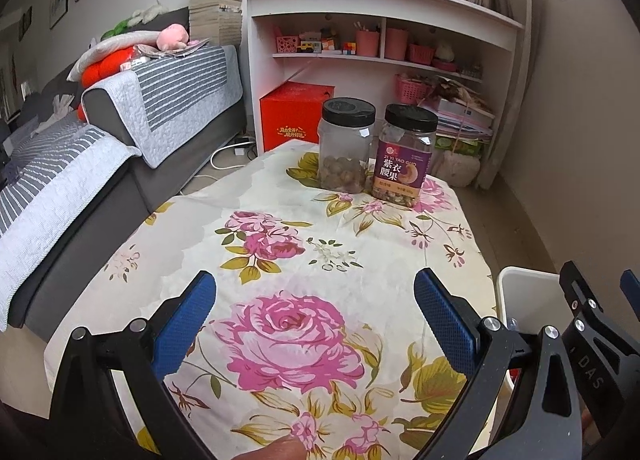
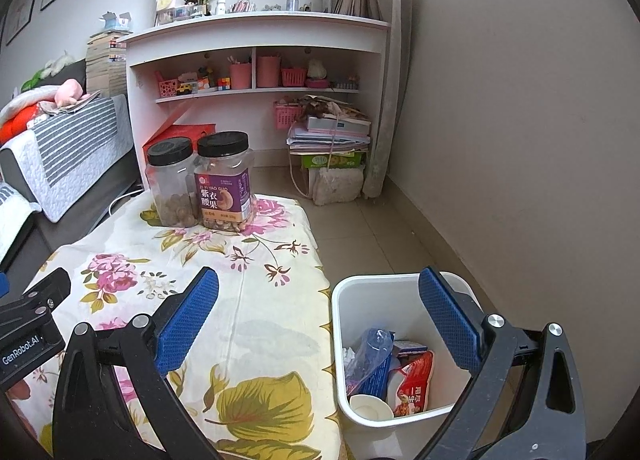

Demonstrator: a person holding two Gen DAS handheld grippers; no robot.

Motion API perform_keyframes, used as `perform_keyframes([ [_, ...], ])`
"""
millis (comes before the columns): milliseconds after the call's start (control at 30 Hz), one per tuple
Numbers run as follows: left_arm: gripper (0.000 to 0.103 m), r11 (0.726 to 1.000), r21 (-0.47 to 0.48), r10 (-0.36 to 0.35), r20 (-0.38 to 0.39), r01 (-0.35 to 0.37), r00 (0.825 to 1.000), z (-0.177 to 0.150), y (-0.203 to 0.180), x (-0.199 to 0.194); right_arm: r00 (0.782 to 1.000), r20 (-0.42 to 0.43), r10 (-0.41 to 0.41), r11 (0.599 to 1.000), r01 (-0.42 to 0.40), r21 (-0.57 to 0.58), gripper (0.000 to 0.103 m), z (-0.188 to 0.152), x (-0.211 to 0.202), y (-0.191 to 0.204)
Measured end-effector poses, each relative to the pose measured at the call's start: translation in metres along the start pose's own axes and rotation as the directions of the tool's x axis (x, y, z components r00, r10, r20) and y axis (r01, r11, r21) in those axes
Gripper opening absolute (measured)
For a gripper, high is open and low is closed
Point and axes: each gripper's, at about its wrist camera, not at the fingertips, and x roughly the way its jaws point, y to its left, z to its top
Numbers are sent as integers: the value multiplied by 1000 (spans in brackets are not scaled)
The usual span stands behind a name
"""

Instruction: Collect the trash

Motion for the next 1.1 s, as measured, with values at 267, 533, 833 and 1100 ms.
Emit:
perform_keyframes([
  [267, 96, 1000, 9, -6, -1, 6, 1000, 0, -2, 0, 1000, -1, 2, 1000, -2, -1, 96, -1, 0, 0],
  [533, 96, 1000, 11, 1, -1, -1, 1000, -1, -3, 0, 1000, -5, 8, 1000, -8, -10, 96, -3, 1, -1],
  [833, 96, 1000, 17, 5, -8, -5, 1000, -1, -2, 2, 1000, -9, 16, 1000, -16, -18, 96, -5, 3, -3],
  [1100, 96, 1000, 14, 5, -12, -5, 1000, -2, -3, 5, 1000, -13, 16, 1000, -16, -21, 96, -5, 5, -3],
])
